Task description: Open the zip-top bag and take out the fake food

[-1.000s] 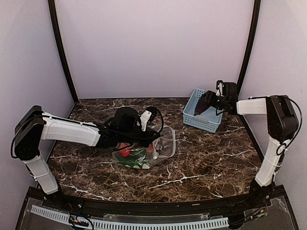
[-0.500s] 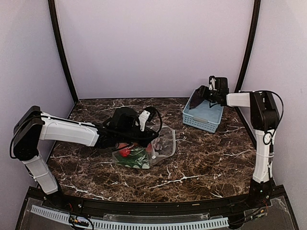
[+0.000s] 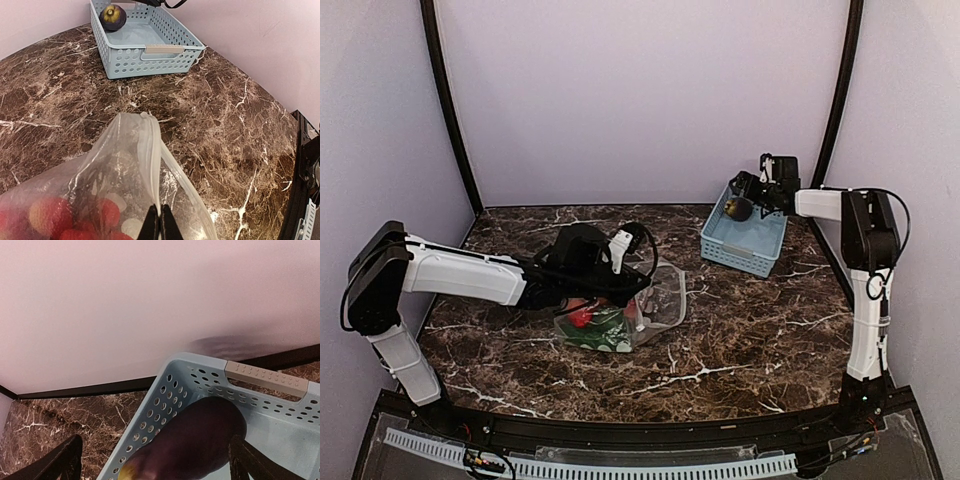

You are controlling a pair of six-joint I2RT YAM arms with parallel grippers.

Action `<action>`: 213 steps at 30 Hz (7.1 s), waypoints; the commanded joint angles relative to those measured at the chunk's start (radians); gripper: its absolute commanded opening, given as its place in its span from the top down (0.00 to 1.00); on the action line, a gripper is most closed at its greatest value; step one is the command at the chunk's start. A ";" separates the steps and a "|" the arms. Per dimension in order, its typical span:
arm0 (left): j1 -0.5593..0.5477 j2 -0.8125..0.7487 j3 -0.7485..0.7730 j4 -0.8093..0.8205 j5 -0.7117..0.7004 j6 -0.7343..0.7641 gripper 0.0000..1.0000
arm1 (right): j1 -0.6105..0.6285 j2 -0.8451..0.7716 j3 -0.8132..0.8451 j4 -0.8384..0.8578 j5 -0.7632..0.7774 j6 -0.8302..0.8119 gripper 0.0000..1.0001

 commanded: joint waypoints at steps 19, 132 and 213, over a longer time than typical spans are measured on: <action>0.009 -0.083 -0.028 -0.012 0.004 0.002 0.99 | 0.085 -0.533 -0.522 0.171 -0.337 -0.215 0.07; 0.124 -0.189 -0.071 -0.093 0.410 -0.153 0.99 | 0.757 -0.153 -0.682 0.622 0.406 -1.441 1.00; 0.135 -0.134 -0.177 0.059 0.211 -0.124 0.99 | 0.700 -0.562 -0.681 -0.154 0.139 -0.903 1.00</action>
